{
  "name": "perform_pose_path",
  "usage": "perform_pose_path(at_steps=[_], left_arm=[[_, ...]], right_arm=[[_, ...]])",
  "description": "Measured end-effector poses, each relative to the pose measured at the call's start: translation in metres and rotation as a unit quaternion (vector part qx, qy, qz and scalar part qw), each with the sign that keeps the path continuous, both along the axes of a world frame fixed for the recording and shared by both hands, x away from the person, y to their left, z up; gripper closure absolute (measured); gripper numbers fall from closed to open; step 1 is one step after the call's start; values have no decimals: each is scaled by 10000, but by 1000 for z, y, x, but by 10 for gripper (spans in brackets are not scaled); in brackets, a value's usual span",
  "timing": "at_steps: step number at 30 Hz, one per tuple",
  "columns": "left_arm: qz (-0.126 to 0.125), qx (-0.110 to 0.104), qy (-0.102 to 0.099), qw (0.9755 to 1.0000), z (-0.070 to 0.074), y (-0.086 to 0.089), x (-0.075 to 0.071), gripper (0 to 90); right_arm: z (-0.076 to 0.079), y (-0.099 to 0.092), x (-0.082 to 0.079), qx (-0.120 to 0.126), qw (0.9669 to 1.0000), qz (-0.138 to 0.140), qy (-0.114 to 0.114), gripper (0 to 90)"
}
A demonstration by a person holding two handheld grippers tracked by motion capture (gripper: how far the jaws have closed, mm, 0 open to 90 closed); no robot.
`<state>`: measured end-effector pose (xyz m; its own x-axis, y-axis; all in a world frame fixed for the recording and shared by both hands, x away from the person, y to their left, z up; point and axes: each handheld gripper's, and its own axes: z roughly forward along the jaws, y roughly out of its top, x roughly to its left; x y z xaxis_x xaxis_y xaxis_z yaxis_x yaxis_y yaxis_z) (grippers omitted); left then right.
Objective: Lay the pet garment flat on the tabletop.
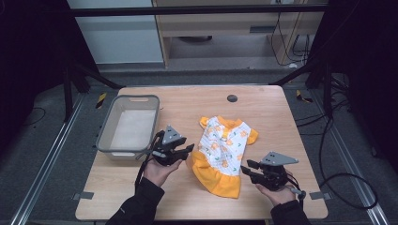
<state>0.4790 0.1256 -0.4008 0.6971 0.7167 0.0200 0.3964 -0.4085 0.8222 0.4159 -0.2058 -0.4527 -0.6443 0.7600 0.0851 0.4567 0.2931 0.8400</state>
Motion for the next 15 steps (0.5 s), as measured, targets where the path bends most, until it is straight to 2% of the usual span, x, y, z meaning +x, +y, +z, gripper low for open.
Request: perform_pose_path(at_steps=[3, 4, 6, 7, 8, 9, 10, 15], left_arm=[[-45, 41, 92, 9999, -4, -4, 6, 565], [-71, 148, 177, 9997, -9, -8, 11, 564], [-126, 166, 360, 9991, -19, -10, 15, 561], [-126, 166, 360, 9991, -19, -10, 15, 562], [-191, 206, 470, 9985, -27, -12, 15, 563], [-191, 206, 470, 9985, -27, -12, 15, 562], [-245, 296, 558, 9977, -36, -14, 13, 562], [-288, 356, 681, 9966, -48, -14, 9, 558]], right_arm=[[-7, 8, -1, -13, 9999, 127, 84, 555], [-8, 10, -1, -41, 9999, 141, 84, 537], [-13, 16, -2, -74, 9996, 216, 159, 506], [-13, 16, -2, -74, 9996, 216, 159, 506], [-18, 20, -4, -133, 9994, 255, 212, 487], [-21, 22, -4, -193, 9992, 293, 217, 479], [-24, 24, -5, -232, 9989, 314, 259, 477], [-32, 30, -6, -406, 9978, 391, 340, 469]])
